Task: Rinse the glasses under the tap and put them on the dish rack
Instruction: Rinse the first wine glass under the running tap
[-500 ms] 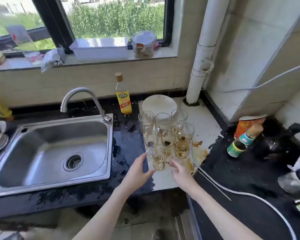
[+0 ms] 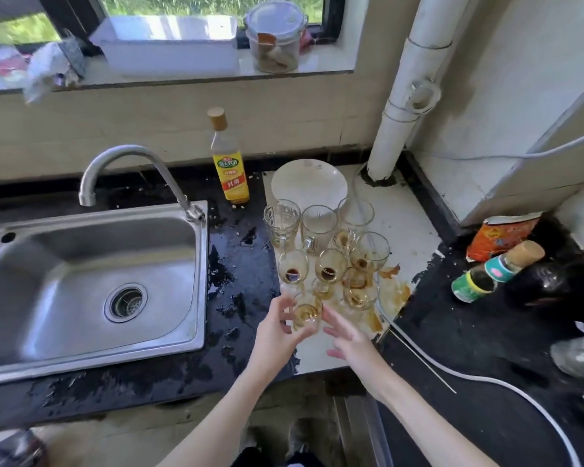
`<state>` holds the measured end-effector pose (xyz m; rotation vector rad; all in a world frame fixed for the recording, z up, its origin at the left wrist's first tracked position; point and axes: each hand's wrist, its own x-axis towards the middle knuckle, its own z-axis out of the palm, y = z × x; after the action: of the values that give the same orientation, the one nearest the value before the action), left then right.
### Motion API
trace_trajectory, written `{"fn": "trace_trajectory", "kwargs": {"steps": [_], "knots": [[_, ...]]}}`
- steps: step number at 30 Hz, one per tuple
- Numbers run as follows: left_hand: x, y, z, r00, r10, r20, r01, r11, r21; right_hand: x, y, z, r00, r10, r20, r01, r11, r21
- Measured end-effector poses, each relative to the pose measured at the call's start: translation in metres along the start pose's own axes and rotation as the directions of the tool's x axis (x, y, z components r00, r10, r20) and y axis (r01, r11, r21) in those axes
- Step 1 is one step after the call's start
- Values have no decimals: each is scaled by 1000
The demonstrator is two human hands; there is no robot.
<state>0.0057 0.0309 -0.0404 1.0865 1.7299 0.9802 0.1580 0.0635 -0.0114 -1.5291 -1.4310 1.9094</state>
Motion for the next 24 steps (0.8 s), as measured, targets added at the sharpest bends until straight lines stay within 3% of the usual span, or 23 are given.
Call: {"fn": "trace_trajectory", "kwargs": {"steps": [5, 9, 17, 21, 24], "knots": [[-15, -17, -29, 999, 39, -33, -39, 999, 18, -2, -9, 22, 996, 2, 90, 3, 998, -58], [-15, -23, -84, 993, 98, -73, -105, 989, -103, 16, -32, 69, 981, 23, 192, -15, 999, -43], [24, -63, -233, 990, -55, -130, 6, 936, -351, 93, -91, 190, 958, 31, 285, -37, 999, 15], [52, -86, -289, 988, -88, -129, 39, 940, -340, 139, -117, 241, 986, 38, 163, -25, 996, -86], [72, -100, -314, 985, -123, -120, 74, 935, -347, 181, -132, 258, 988, -101, -117, 64, 958, -280]]}}
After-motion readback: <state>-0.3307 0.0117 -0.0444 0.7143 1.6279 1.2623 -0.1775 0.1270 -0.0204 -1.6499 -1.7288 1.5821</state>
